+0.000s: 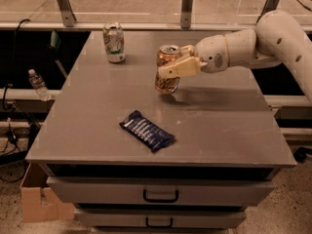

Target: Move orange can near rxbar blueberry

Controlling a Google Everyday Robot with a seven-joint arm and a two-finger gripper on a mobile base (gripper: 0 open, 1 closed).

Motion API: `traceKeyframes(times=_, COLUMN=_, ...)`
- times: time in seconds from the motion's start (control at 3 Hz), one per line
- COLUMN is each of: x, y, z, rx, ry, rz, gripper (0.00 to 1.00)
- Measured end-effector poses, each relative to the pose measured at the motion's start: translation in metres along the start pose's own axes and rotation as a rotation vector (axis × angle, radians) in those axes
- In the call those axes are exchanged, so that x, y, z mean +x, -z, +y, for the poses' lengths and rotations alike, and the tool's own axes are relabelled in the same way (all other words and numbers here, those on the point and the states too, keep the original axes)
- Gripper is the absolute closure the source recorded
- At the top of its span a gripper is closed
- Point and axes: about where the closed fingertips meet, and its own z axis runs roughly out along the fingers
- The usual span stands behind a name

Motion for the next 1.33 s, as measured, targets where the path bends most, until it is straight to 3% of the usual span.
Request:
traceKeyframes(times=0.67, x=0.014, y=-0.062, z=0.063, rx=-0.126, ry=0.092, rz=0.069, gripper=0.98)
traceKeyframes(times=1.33, x=0.019, y=-0.074, z=0.075, rx=-0.142, ry=0.157, rz=0.122, gripper=0.53)
